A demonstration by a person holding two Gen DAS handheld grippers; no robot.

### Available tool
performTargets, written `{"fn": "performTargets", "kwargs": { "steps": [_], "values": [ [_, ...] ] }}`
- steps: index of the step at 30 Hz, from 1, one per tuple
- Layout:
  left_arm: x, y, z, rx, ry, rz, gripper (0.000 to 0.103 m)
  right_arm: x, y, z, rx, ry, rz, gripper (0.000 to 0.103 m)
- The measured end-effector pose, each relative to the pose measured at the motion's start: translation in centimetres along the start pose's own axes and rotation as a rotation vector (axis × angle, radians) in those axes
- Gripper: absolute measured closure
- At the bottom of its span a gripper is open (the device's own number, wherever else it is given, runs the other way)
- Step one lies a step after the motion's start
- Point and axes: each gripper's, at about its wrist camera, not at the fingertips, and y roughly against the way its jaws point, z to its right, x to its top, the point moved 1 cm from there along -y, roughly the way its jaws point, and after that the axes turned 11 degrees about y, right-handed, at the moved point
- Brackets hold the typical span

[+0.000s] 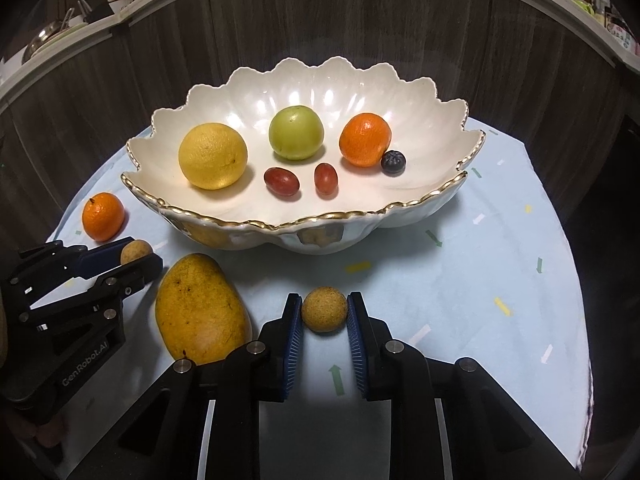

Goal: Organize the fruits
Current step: 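Grasp a small brown round fruit with the left tool while the right tool grasps another, then carry both small brown fruits over the white bowl with both tools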

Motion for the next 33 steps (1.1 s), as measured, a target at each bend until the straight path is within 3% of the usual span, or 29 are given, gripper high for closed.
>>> {"fn": "performTargets", "kwargs": {
  "steps": [16, 33],
  "values": [
    [0.4, 2.5, -0.2, 0.007, 0.013, 0.016, 0.078, 0.5, 2.3, -0.3, 0.011, -0.011, 0.009, 0.079],
    [2.4, 5.6, 0.2, -0.010, 0.027, 0.062, 0.078, 2.8, 6.4, 0.4, -0.013, -0.017, 0.087, 0.079]
  ]
}}
